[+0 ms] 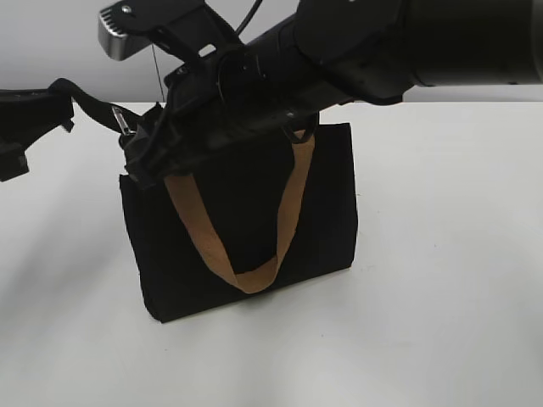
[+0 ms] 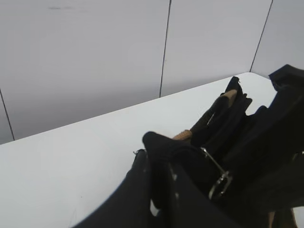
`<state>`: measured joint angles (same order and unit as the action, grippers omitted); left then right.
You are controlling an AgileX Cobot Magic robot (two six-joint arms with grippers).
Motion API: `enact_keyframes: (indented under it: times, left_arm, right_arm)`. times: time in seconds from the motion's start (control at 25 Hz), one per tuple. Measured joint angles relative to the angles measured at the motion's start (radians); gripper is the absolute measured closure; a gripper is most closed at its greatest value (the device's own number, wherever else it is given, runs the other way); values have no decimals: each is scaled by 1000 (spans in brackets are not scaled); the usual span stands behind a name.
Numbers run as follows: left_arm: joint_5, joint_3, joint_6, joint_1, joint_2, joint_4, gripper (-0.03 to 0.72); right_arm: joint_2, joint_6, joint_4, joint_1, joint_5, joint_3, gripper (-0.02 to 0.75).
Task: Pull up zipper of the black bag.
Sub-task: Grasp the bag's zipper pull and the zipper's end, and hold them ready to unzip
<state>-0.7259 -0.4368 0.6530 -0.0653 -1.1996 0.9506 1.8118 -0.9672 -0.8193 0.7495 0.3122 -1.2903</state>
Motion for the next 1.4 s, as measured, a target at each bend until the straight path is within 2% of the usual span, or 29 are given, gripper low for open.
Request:
enact_keyframes:
  times: [0.44,1.2,1.4]
  left_arm:
    - [0,0,0,0,0,0,670]
    - [1,0,0,0,0,0,671]
    - [1,0,0,0,0,0,671]
  right_arm:
    - [0,-35,-86,0,-3,0,474]
    - [22,-75,-94,26,-26,0,474]
    - [24,-75,-95,26,-40,0,515]
